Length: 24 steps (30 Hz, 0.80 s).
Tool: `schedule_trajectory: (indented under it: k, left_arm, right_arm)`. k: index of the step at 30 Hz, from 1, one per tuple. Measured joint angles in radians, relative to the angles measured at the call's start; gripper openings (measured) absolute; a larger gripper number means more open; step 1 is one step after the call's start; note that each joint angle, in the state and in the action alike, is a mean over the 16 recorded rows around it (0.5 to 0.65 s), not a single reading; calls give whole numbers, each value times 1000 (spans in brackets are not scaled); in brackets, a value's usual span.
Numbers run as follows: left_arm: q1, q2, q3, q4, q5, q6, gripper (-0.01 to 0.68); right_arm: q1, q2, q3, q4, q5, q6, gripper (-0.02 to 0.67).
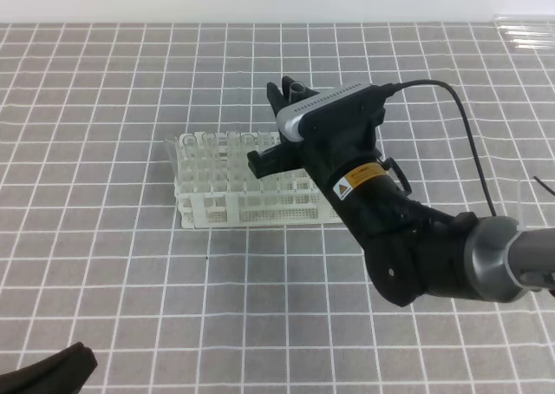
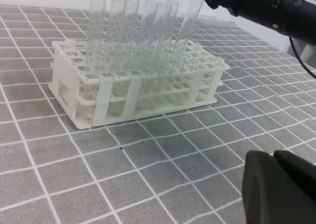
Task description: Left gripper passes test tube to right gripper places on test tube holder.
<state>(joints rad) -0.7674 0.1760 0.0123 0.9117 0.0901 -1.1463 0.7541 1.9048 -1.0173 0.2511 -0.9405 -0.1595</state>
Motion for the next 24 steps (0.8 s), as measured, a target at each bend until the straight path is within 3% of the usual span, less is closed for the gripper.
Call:
schedule_trajectory:
  k: [24]
  left_arm:
    - [0,0,2,0,0,0,-3]
  right_arm:
    - [0,33,0,-6,-2,41,85]
